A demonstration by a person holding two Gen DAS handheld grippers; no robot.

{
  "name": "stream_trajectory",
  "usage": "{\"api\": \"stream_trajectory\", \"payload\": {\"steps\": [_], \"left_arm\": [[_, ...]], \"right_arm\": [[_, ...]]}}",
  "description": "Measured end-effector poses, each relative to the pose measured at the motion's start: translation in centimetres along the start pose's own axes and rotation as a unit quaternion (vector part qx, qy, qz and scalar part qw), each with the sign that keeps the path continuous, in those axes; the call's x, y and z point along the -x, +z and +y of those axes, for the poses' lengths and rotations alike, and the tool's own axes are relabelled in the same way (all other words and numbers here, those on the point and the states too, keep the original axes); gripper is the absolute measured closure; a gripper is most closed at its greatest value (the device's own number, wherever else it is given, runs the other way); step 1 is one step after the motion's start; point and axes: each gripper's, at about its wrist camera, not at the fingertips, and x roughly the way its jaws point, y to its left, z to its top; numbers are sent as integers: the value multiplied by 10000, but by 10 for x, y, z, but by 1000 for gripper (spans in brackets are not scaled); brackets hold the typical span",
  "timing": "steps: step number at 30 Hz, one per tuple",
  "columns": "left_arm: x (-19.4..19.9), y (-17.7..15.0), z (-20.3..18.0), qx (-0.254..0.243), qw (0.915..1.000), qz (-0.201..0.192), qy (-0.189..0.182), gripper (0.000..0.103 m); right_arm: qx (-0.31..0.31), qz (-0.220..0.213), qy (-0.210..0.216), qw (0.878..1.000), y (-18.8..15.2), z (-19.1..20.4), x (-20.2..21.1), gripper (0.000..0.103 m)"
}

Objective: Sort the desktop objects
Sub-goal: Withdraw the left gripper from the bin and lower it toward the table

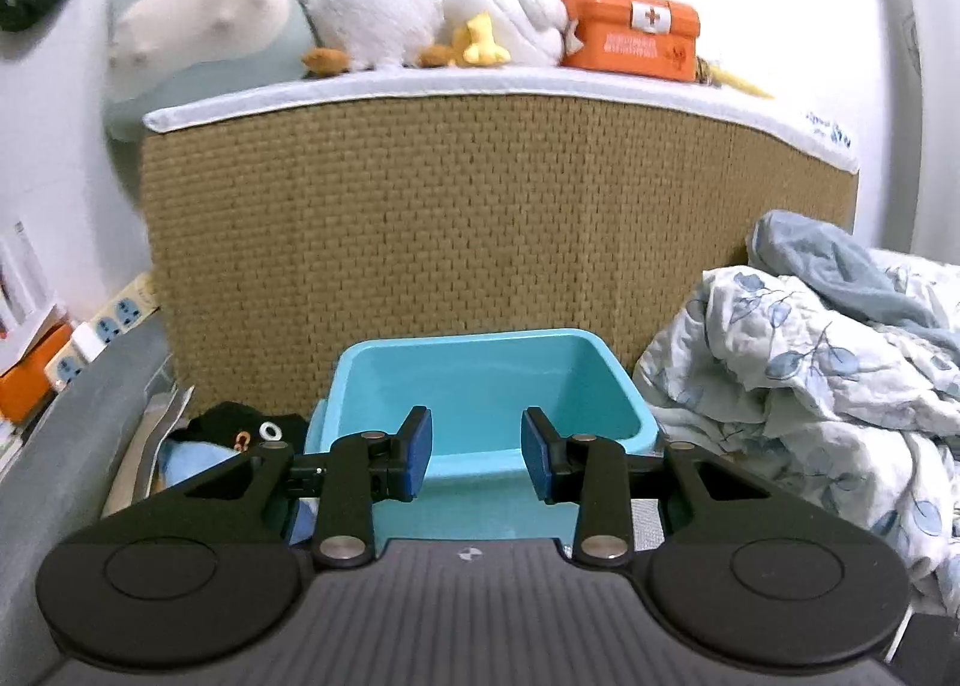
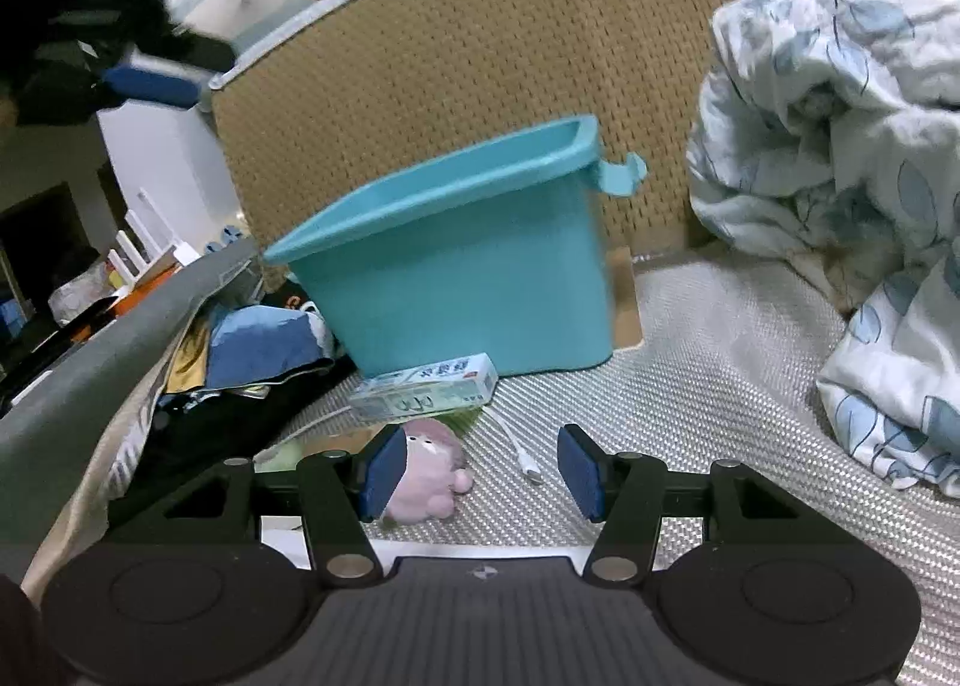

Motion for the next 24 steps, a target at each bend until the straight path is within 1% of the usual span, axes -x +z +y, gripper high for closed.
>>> {"api": "stream_trajectory", "payload": {"steps": [3,5,7,9,10,11,14,19,22,24], "left_arm": [[15,-19,-2,-9,9998,-145,111,65],[20,-33,1,31,9997,-211,130,64],[21,-46,5,122,9996,-206,150,64],[21,-60,11,228,9994,-200,162,64],[18,-68,13,266,9993,-201,145,61],[15,-75,14,254,9994,-177,164,60],[9,-97,19,220,9995,-107,205,60],[-1,-129,33,298,9993,38,211,60],[0,-138,46,445,9990,91,62,60],[3,-143,52,410,9991,1,143,60]], "right_arm": [[-104,-22,-75,9999,-4,-3,7,43],[-187,39,-102,9998,-7,-5,13,43],[-174,59,-117,9998,-10,-4,20,43],[-32,52,-134,9999,-12,0,28,43],[66,49,-145,9999,-12,3,32,43],[144,57,-147,9998,-13,5,33,43],[259,122,-137,9995,-12,11,34,43],[490,196,-114,9985,-11,27,27,43],[660,282,-109,9974,-12,37,22,43],[730,333,-92,9967,-13,44,18,43]]}}
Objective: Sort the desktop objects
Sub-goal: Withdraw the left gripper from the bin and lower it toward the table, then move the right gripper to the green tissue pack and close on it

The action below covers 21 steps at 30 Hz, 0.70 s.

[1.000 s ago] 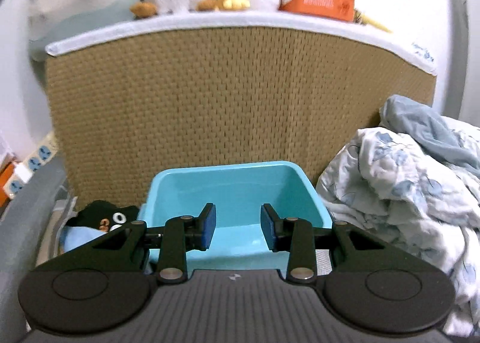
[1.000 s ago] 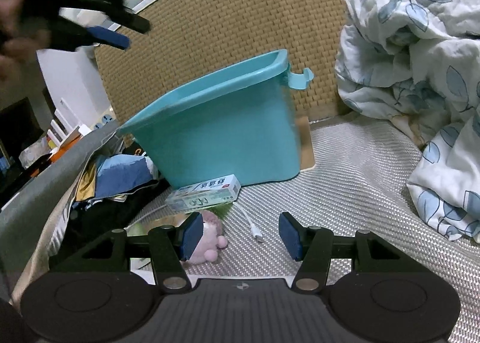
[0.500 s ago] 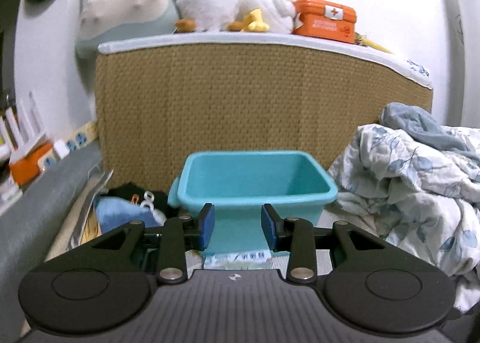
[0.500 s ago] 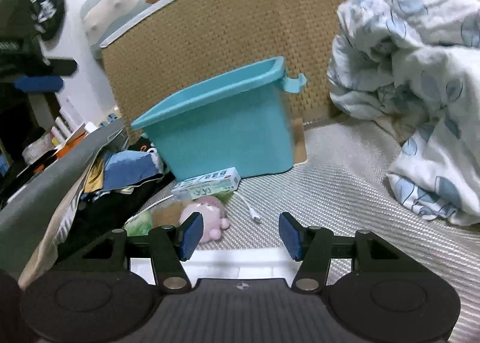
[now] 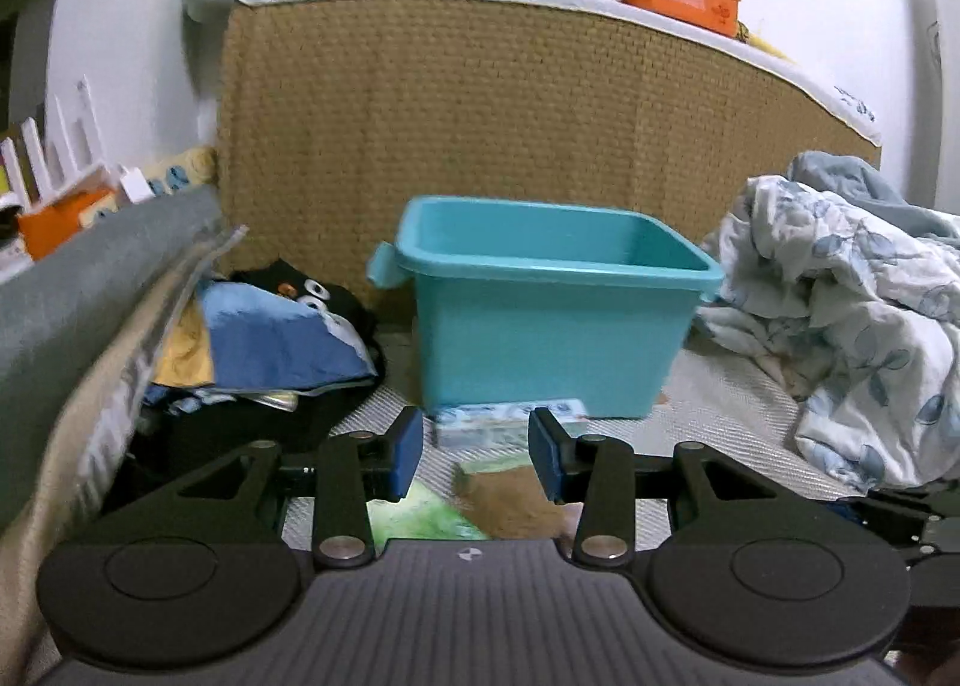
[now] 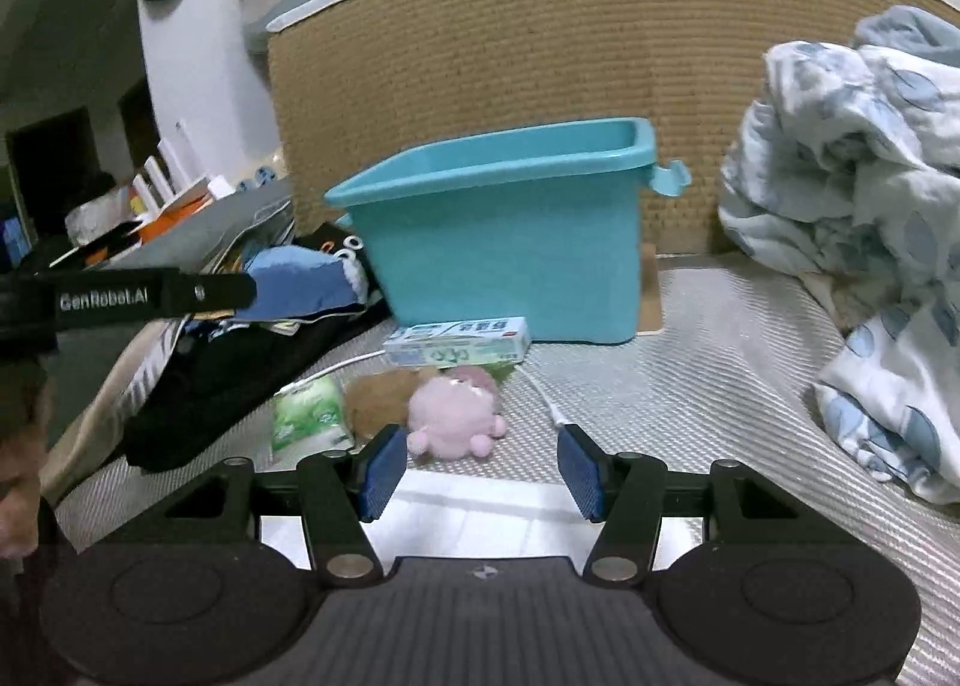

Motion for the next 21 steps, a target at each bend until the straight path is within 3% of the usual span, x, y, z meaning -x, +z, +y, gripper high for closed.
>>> {"api": "stream_trajectory", "payload": {"steps": [6,14,21], "left_arm": [[-6,-12,24,390,9991,100,114,60],[-7,-10,30,615,9973,-127,380,60],[-5,-8,45,934,9948,-187,369,60]], "right_arm": [[302,141,199,9992,8,27,-14,43],[894,247,493,9945,20,68,-33,43],[1477,522,479,9865,17,98,-53,43]]}}
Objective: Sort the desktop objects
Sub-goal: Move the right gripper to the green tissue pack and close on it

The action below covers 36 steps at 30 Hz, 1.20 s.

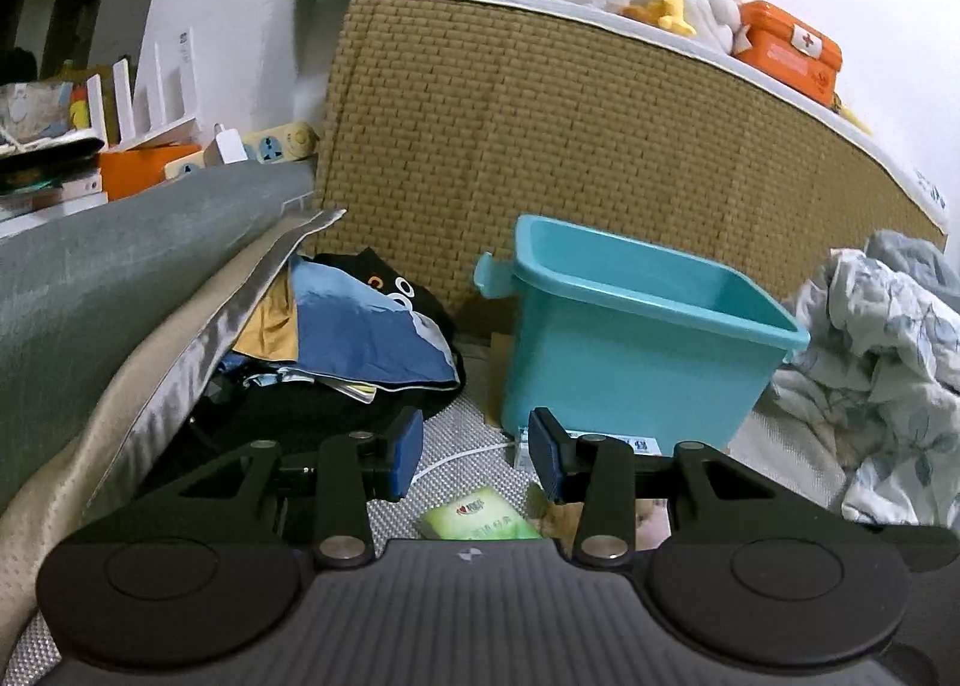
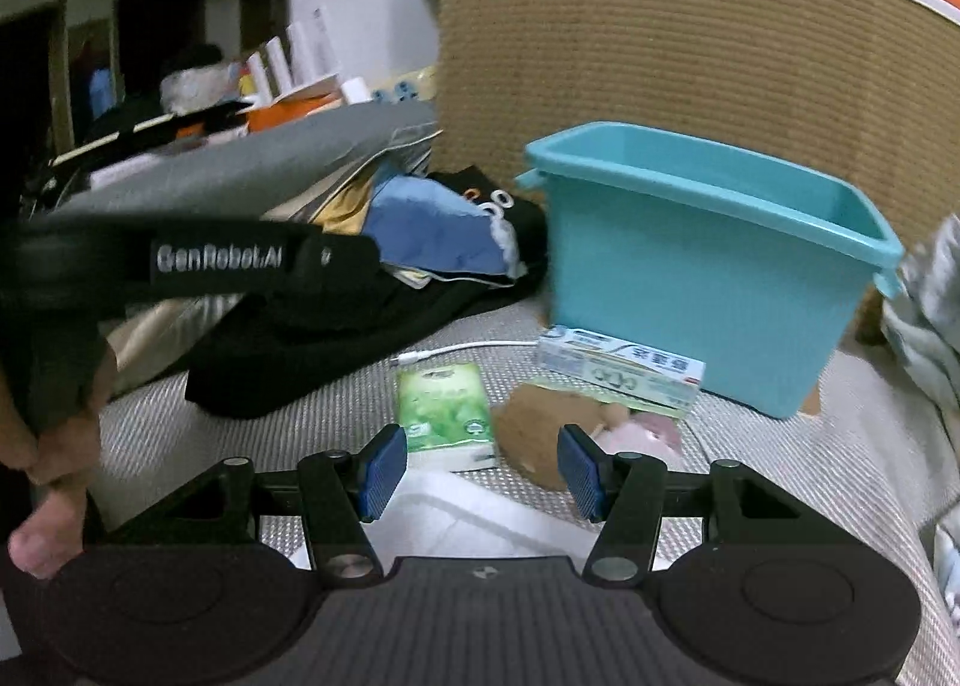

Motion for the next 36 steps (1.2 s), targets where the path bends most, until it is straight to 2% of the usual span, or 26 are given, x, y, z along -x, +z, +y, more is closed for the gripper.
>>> {"api": "stream_trajectory", "payload": {"steps": [10,16,25,36], "left_arm": [[-3,4,10,244,9997,32,-14,60],[-9,5,21,508,9985,194,44,59],[-19,4,54,1474,9881,437,-12,59],[-26,2,62,1782,9825,532,-72,59]], "right_arm": [[244,250,90,9993,5,20,-23,44],[354,361,166,9986,10,26,-38,43],[555,514,164,9970,17,30,-60,43],[440,680,204,9965,24,19,-86,43]]}}
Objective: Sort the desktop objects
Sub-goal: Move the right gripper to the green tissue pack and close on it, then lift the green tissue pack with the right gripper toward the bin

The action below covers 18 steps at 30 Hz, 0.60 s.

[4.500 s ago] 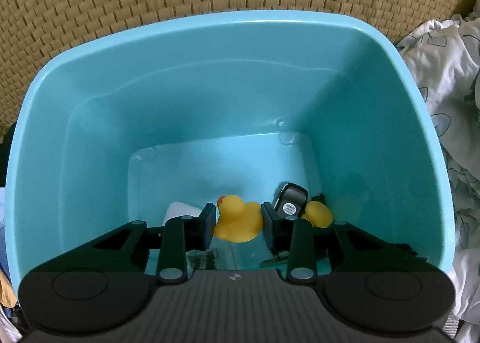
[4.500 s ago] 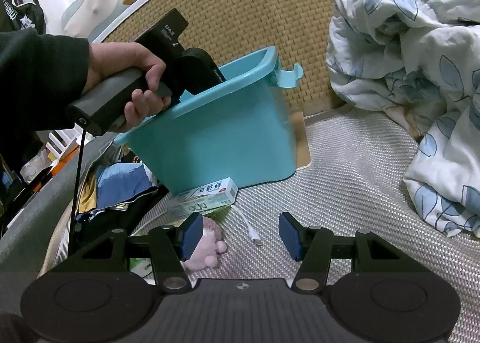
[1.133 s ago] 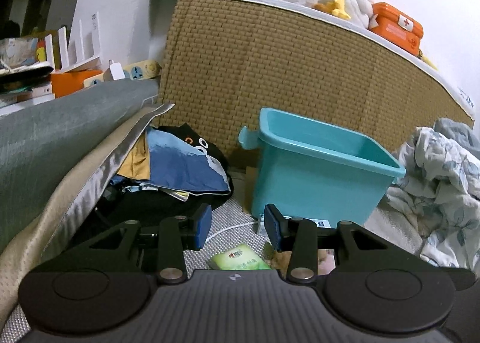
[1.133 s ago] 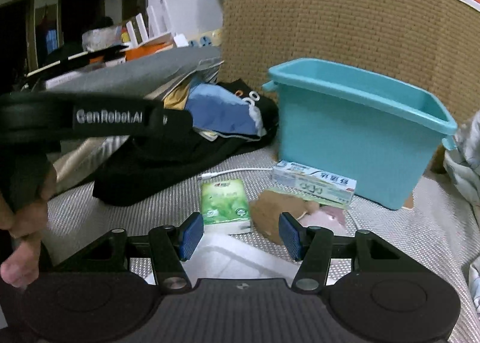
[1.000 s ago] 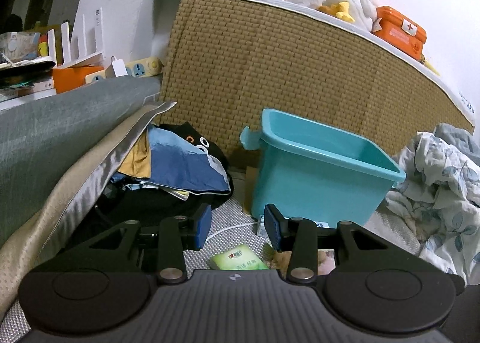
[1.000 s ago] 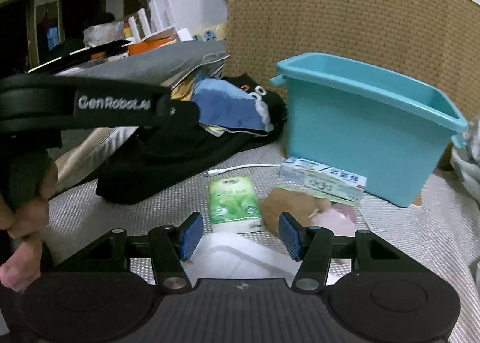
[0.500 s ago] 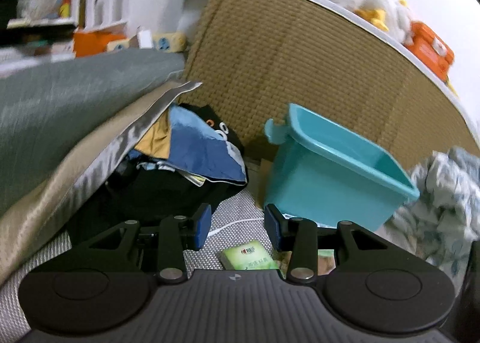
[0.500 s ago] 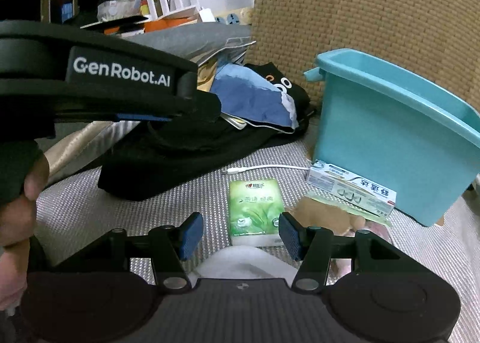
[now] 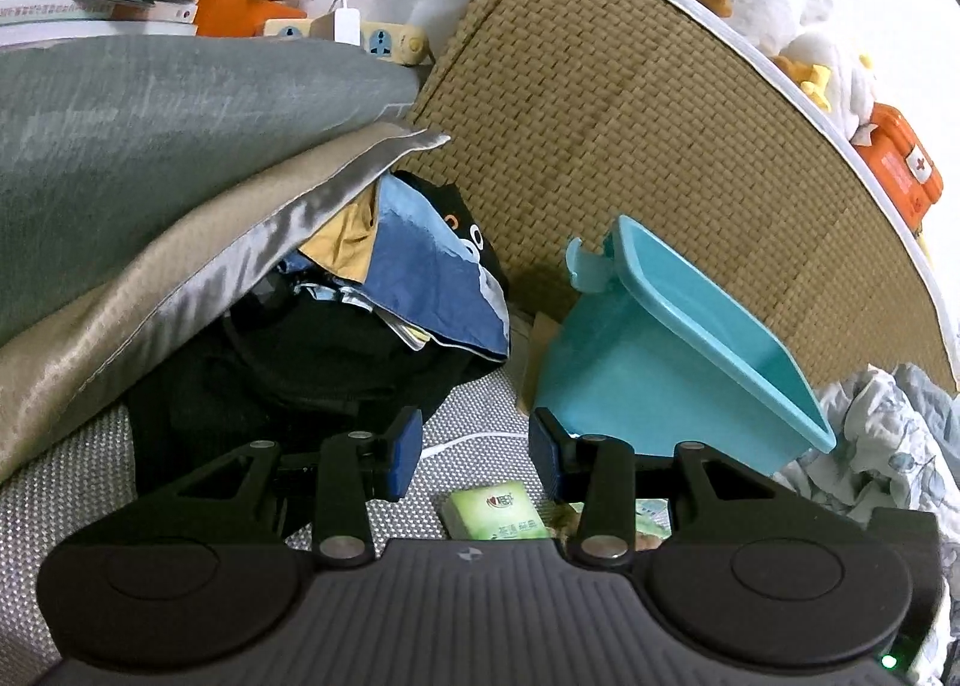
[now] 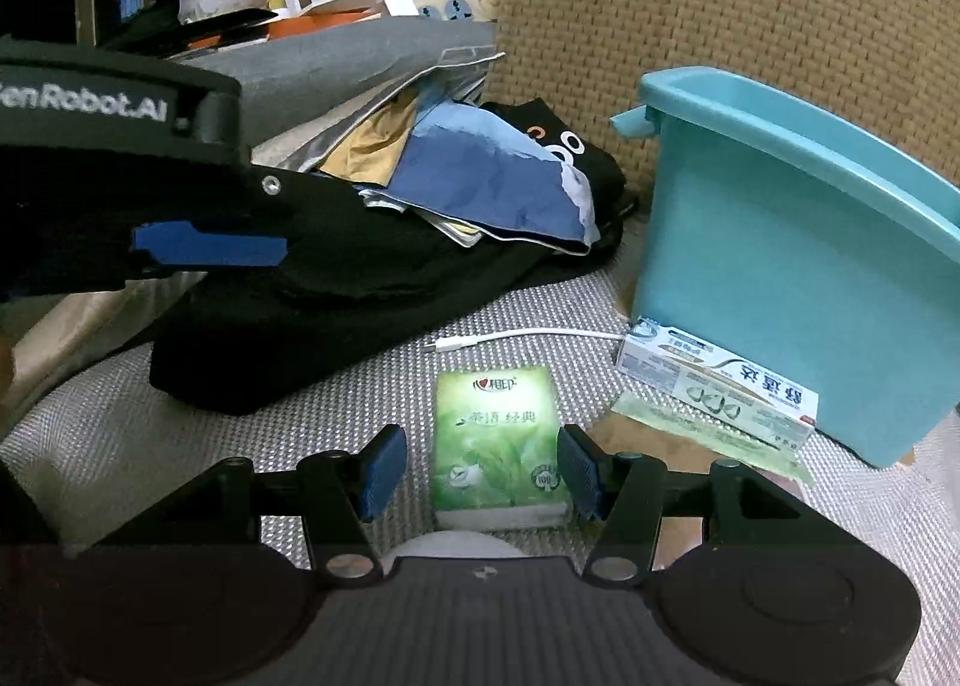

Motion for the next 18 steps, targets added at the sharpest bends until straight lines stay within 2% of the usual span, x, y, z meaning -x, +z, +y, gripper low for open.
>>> {"api": "stream_trajectory", "payload": {"steps": [6,18], "left_arm": [[-3,-1,-4,-98,9999,48,16,59],[-6,-2,-4,-103,9999,106,-11,59]], "right_arm": [[-175,160,36,9997,1,-6,-13,43],[-35,430,-84,9990,1,-7,-32,43]]}}
